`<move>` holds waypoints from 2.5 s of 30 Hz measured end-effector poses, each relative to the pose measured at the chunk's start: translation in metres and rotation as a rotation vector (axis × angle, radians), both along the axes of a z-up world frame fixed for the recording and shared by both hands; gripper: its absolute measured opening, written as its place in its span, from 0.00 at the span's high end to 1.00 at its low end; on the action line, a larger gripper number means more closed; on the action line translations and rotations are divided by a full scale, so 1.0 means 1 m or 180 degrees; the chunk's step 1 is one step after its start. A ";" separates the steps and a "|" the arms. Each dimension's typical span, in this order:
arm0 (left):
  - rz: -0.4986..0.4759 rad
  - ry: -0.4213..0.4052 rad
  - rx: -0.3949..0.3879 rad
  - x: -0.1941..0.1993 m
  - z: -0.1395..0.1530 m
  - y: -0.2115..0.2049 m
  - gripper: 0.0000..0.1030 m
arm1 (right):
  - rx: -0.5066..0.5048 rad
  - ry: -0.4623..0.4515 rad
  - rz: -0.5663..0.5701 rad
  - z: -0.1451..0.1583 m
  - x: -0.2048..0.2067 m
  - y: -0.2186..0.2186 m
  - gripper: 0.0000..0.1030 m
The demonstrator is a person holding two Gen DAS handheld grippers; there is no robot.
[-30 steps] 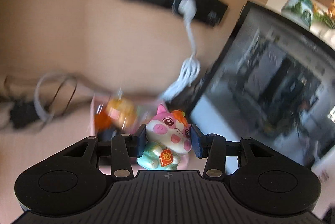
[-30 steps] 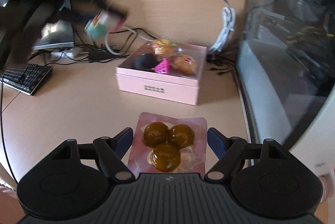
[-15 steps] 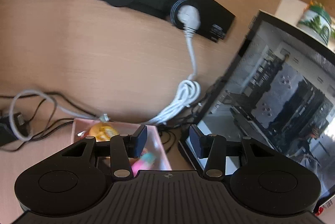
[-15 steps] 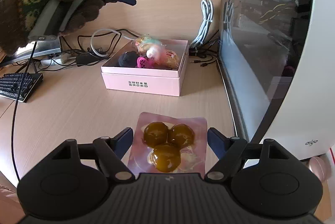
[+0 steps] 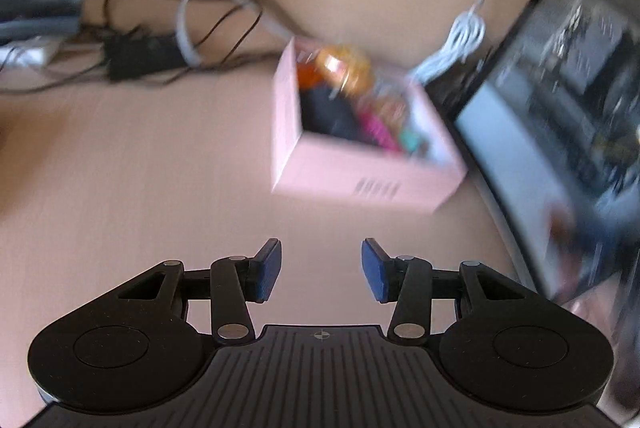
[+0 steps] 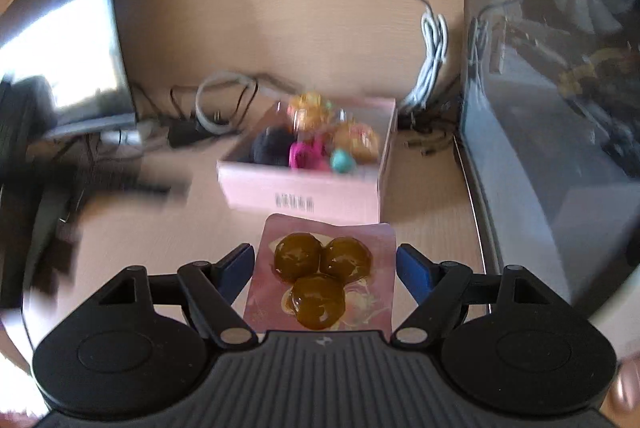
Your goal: Organize objects
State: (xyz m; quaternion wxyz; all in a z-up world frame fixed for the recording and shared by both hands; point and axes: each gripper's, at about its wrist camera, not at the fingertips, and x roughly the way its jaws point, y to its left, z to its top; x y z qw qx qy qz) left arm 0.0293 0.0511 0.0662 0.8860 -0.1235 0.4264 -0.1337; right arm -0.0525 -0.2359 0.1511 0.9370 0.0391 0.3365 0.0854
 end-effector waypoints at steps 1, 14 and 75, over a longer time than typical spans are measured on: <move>-0.0001 0.0027 0.0049 -0.008 -0.005 0.002 0.53 | 0.0039 -0.0029 -0.0015 0.006 0.011 0.000 0.24; 0.0294 0.0205 -0.0031 -0.054 -0.014 0.038 0.53 | 0.0182 -0.0529 -0.0313 0.064 0.154 0.009 0.15; 0.0023 -0.0483 0.0519 -0.018 -0.020 0.015 0.00 | -0.0879 0.0474 -0.0440 -0.109 0.016 0.091 0.00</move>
